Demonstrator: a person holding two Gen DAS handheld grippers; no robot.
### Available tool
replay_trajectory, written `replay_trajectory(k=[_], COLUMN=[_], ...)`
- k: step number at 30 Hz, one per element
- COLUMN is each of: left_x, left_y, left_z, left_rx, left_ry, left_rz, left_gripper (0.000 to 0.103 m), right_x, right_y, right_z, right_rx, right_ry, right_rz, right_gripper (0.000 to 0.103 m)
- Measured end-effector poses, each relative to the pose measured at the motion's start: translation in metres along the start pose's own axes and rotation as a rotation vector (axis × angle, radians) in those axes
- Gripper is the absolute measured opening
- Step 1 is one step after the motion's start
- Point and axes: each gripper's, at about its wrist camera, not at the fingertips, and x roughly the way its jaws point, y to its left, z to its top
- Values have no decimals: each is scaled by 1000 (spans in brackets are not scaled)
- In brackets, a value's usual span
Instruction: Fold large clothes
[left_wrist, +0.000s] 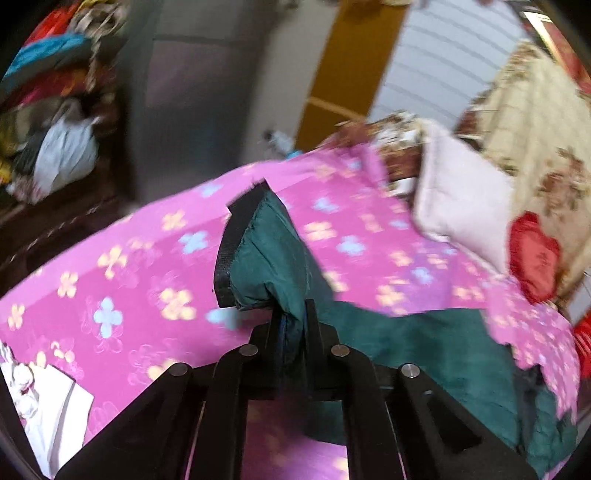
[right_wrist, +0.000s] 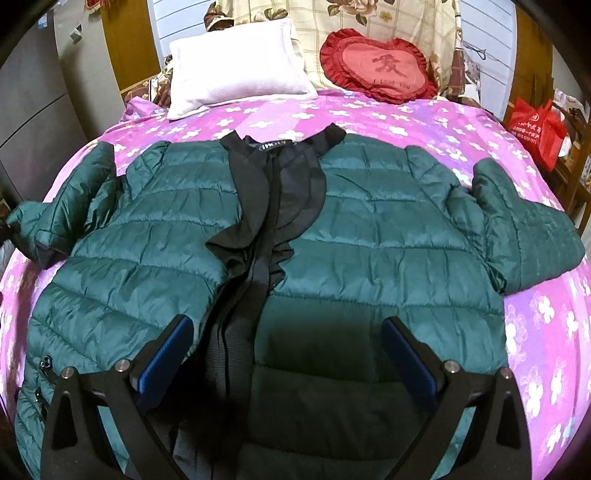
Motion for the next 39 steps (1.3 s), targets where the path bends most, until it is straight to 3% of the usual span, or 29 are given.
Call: replay_trajectory(k=[11, 21, 28, 33, 34, 37, 39], left_x=[-77, -80, -52, -33, -28, -31, -45], left_y=[-132, -231, -273, -290, -294, -301, -299], left_z=[-29, -107, -166, -200, -207, -217, -216], left_rx=[239, 420, 459, 438, 430, 440, 446], left_ry=[-37, 47, 172, 315, 362, 433, 444], left_rz=[-227, -316, -340, -428, -458, -552, -610], left_gripper=[0, 0, 0, 0, 3, 34, 40], right_x=[-30, -41, -42, -38, -37, -34, -34], right_y=[-29, -69, -95, -110, -113, -124, -131], right_z=[0, -7, -11, -17, -18, -21, -22], right_rx=[44, 105, 151, 161, 164, 184, 213], right_ry=[-52, -66, -71, -57, -52, -43, -38], right_rz=[7, -8, -22, -48, -54, -62, -48], right_gripper=[103, 103, 103, 103, 103, 103, 103])
